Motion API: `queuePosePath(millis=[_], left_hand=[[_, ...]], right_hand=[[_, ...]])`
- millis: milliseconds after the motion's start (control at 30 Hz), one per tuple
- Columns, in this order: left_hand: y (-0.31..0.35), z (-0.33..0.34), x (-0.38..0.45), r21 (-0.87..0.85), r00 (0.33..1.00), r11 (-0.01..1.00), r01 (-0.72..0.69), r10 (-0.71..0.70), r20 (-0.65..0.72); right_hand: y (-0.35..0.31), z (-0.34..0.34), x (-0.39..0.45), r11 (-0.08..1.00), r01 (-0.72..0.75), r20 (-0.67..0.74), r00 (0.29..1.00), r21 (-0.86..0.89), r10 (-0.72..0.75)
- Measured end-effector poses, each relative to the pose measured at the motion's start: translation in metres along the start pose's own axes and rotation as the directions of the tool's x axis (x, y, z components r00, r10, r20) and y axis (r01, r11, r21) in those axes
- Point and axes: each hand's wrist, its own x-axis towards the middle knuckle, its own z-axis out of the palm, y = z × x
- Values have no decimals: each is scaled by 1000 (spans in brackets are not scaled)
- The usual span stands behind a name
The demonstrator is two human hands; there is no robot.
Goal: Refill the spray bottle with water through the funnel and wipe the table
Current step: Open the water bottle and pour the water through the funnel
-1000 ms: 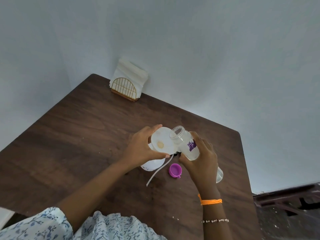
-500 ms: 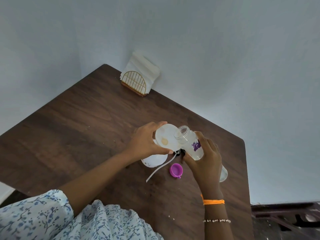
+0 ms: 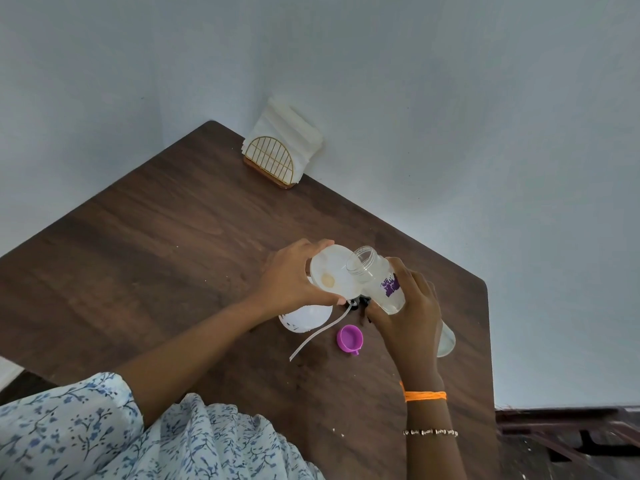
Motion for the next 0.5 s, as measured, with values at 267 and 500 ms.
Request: queuePosePath(millis=[267,500], left_hand=[[1,1,1,39,1000,999,-3,3,-2],[2,2,2,40,1000,999,3,-3,-2]], right_hand=[[1,2,3,1000,17,-7,1000,-21,-17],[-1,2,3,1000,17,-17,1000,-13,-17]])
